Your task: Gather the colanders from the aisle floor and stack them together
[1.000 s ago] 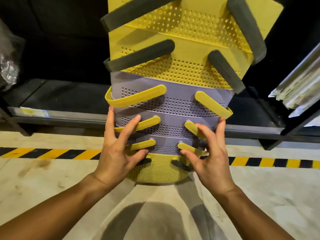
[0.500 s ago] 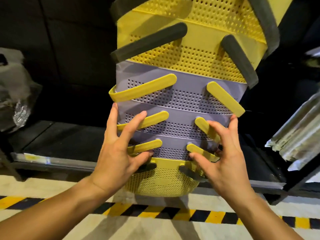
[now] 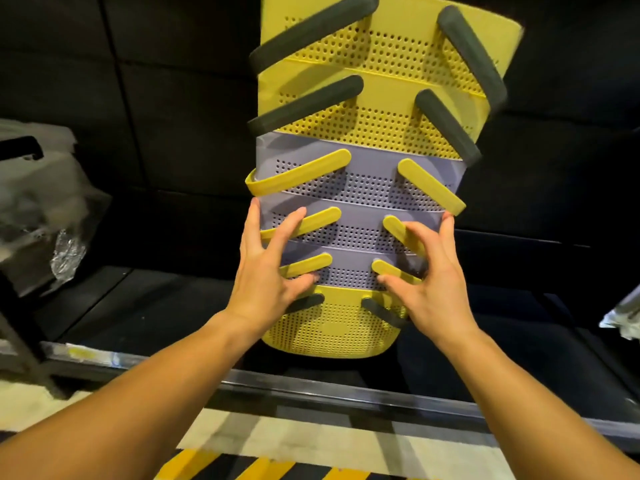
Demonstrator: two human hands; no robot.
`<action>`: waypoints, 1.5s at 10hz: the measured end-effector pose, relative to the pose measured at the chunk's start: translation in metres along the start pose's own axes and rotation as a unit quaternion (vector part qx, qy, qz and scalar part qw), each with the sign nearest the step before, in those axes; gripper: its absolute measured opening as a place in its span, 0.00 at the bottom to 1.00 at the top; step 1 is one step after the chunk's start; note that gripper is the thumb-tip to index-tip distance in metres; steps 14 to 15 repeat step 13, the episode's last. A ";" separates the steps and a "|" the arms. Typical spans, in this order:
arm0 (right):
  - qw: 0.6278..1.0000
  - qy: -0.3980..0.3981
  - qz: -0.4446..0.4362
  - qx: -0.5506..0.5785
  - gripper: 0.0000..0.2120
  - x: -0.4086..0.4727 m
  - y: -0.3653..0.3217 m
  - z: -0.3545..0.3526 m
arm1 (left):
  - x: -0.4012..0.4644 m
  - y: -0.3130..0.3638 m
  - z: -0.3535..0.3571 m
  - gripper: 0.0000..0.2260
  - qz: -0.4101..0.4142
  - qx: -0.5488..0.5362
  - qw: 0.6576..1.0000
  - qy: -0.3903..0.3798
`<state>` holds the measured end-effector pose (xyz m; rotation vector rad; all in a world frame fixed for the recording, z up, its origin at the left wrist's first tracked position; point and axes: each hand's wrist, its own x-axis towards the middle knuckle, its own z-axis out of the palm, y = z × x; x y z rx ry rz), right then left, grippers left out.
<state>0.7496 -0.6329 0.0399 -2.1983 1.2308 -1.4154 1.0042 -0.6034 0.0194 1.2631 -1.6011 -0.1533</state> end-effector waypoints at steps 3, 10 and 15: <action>0.999 0.022 0.006 -0.026 0.35 -0.007 0.034 0.054 | -0.003 -0.061 0.017 0.46 -0.013 0.042 0.999 0.004; 0.928 -0.161 -0.004 -0.336 0.34 -0.025 -0.067 -0.018 | -0.033 0.051 -0.032 0.39 -0.001 0.311 0.940 -0.140; 0.915 -0.235 0.066 -0.321 0.30 0.012 -0.221 -0.140 | 0.011 0.234 -0.126 0.37 -0.075 0.347 0.899 -0.258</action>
